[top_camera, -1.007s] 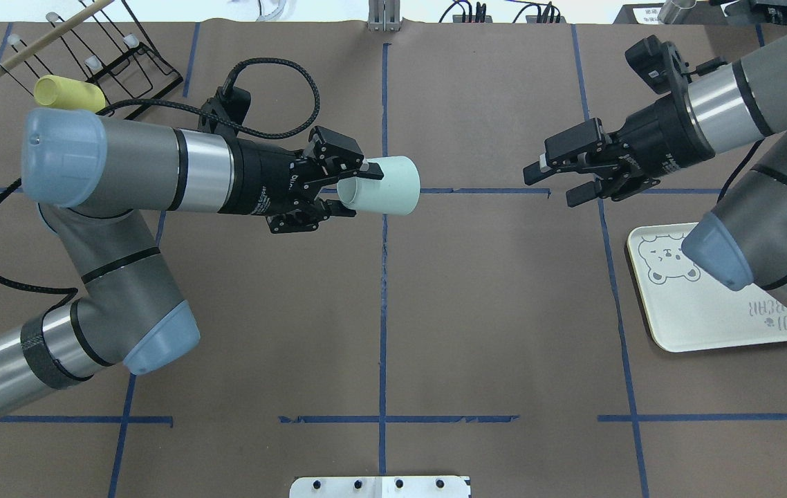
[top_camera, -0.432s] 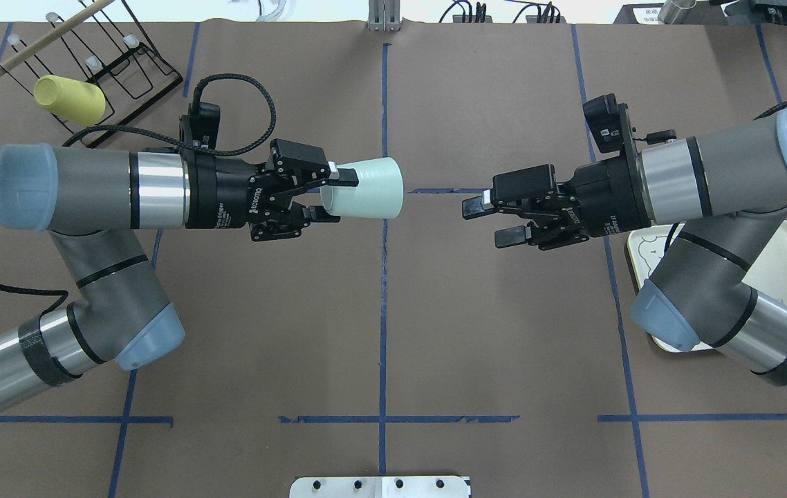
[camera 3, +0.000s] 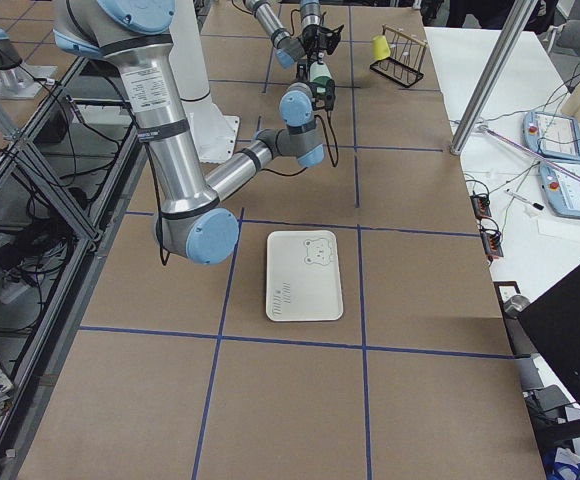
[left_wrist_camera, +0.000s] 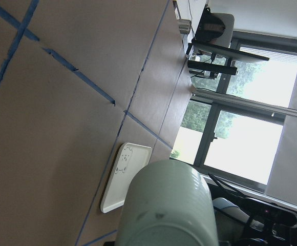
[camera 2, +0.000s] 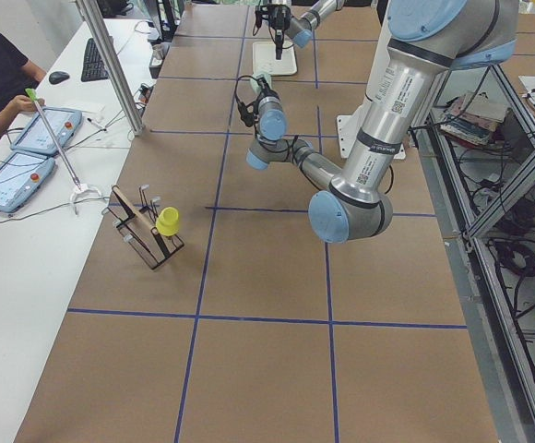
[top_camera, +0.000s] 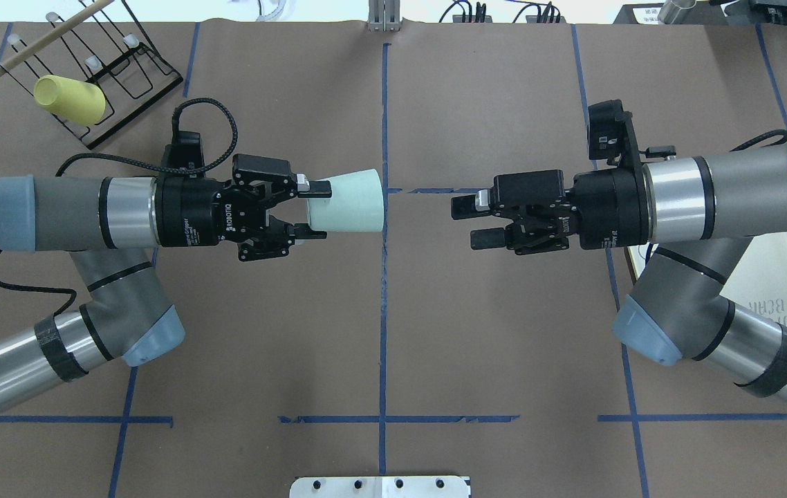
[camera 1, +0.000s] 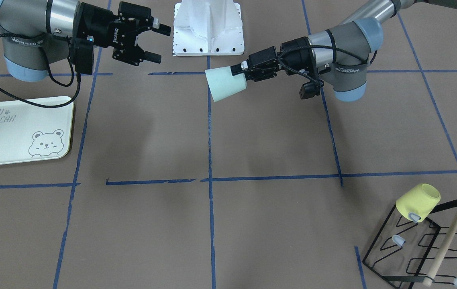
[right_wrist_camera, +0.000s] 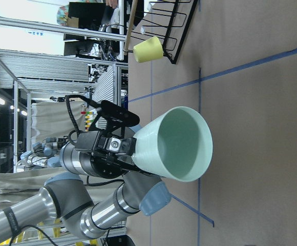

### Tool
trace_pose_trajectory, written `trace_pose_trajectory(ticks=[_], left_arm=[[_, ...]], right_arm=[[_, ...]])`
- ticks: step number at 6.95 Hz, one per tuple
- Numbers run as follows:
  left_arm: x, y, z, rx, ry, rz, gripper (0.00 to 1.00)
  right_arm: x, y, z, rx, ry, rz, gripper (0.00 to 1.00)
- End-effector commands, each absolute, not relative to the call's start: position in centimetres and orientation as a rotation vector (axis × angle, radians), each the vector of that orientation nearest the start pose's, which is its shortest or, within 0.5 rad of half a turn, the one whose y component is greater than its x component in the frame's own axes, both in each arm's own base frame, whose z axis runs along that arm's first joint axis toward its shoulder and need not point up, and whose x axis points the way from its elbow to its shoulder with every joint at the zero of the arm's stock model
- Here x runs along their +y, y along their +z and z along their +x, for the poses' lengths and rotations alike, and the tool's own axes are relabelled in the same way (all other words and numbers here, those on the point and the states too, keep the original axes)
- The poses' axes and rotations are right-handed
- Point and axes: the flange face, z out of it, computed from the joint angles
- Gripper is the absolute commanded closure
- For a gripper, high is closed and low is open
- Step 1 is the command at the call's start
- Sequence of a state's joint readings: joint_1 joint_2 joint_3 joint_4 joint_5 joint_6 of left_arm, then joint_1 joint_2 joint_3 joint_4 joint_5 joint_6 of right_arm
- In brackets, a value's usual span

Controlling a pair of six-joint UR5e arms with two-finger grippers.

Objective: Left arm grabs green cup and hands to right arm on tray

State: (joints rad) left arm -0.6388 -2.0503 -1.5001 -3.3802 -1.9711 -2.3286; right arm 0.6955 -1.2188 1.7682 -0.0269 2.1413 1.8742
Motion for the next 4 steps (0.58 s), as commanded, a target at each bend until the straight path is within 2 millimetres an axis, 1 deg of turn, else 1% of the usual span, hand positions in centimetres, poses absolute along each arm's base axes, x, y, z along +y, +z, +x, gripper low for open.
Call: trace_pose_trajectory(ticks=[1,2,3,4], left_arm=[[-39.9,24.3,39.2,2.260,-0.304,-0.496,0.92],[-39.4,23.9,39.4,2.267,-0.292,-0.506,0.92],[-39.2,23.1,39.8,2.273,-0.279,-0.522,0.92],[-38.1,22.3,40.9,2.273,-0.259,-0.563,0.92]], right_arm=[[-37.6,21.2,-34.6,-2.074,0.023,0.073,0.01],[-37.2,20.7,-35.0,-2.083,0.011,0.064,0.02],[-36.9,19.7,-35.5,-2.099,-0.005,0.060,0.03],[-36.7,18.6,-35.8,-2.118,-0.014,0.063,0.03]])
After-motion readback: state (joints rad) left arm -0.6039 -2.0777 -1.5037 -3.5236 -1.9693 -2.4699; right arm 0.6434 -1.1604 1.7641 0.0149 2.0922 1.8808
